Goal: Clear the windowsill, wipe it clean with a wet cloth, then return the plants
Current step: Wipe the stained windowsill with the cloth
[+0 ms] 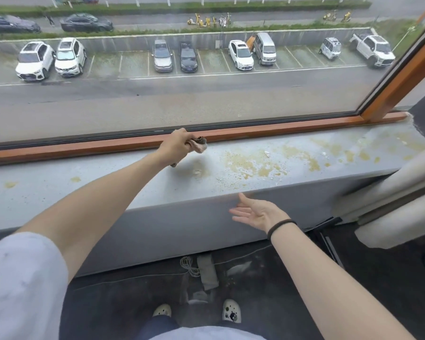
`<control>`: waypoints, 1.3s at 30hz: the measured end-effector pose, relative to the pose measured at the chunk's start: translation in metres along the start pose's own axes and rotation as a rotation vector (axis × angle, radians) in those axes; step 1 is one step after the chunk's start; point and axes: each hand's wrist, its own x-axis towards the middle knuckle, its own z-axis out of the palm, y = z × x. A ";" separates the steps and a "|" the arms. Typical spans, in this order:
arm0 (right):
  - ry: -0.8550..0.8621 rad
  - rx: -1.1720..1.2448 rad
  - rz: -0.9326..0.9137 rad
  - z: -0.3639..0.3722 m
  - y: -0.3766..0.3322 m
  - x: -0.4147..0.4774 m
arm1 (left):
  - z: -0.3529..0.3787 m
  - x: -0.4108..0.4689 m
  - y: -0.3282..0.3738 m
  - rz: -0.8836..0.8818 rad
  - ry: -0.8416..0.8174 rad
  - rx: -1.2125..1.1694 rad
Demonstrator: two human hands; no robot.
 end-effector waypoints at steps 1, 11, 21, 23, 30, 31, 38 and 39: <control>0.044 0.038 -0.023 -0.007 -0.005 0.000 | 0.009 -0.002 0.000 -0.020 -0.032 0.040; 0.097 0.150 -0.081 -0.012 -0.017 0.011 | 0.028 -0.059 0.015 0.043 -0.160 -0.038; 0.065 0.104 -0.114 -0.018 -0.018 0.023 | 0.053 -0.075 0.018 -0.101 -0.048 0.103; 0.075 0.083 -0.139 -0.019 -0.016 0.026 | 0.061 -0.091 0.031 0.029 -0.147 0.083; 0.085 0.052 -0.147 -0.021 -0.019 0.028 | 0.026 -0.081 0.039 0.016 -0.035 -0.020; 0.087 0.044 -0.144 -0.021 -0.020 0.027 | 0.026 -0.080 0.036 -0.010 -0.020 -0.006; 0.107 -0.010 -0.147 -0.023 -0.020 0.026 | 0.065 -0.098 0.043 0.014 -0.150 -0.029; 0.118 -0.017 -0.148 -0.023 -0.021 0.026 | 0.061 -0.094 0.047 -0.001 -0.168 -0.066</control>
